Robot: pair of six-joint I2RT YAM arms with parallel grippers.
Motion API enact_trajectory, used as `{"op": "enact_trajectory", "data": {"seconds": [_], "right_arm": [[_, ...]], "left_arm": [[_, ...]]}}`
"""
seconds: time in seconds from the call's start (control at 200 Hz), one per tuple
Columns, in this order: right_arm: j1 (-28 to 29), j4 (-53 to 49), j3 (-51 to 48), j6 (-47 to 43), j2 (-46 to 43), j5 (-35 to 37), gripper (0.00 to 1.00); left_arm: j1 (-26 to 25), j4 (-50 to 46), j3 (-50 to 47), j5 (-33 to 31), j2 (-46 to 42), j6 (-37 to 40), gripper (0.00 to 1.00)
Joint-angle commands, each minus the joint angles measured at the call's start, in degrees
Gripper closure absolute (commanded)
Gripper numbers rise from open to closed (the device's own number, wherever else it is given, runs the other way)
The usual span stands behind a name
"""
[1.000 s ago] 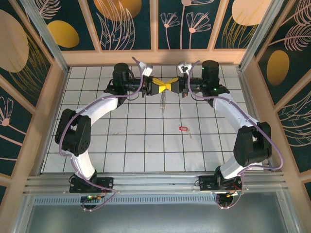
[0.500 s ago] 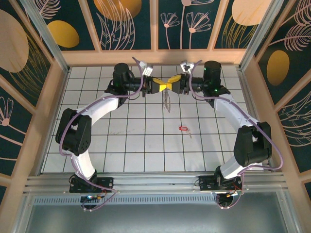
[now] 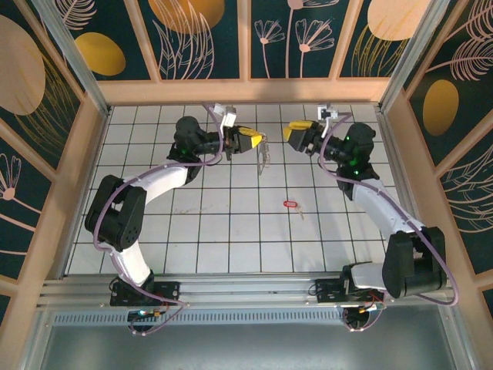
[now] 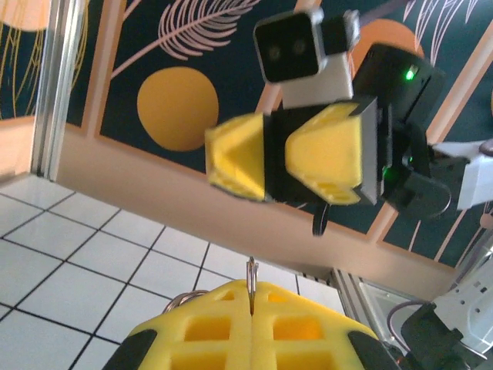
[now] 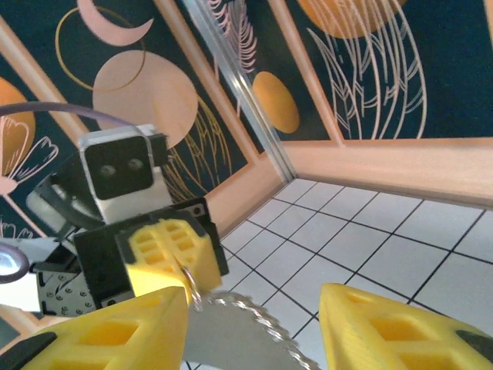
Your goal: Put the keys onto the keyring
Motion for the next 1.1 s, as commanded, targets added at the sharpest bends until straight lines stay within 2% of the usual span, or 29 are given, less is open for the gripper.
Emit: {"op": "enact_trajectory", "data": {"seconds": [0.0, 0.15, 0.365, 0.706, 1.096], "right_arm": [[0.33, 7.67, -3.83, 5.63, -1.22, 4.52, 0.51], [2.08, 12.93, -6.31, 7.71, 0.1, 5.48, 0.51], [5.86, 19.55, -4.95, 8.32, 4.57, 4.7, 0.51], [7.21, 32.05, -4.96, 11.52, 7.57, 1.83, 0.53], [9.11, 35.38, -4.29, 11.86, 7.11, 0.27, 0.56]], "left_arm": [[-0.22, 12.19, -2.24, -3.14, -2.58, -3.17, 1.0], [-0.48, 18.71, -4.03, -6.02, -2.55, -5.7, 1.0], [-1.71, 23.58, -4.48, -8.65, -1.37, -8.94, 1.0], [-2.77, 31.42, -4.48, -10.62, 1.53, -15.67, 1.0], [-3.51, 33.8, -3.82, -10.99, 3.33, -17.93, 1.0]]}}
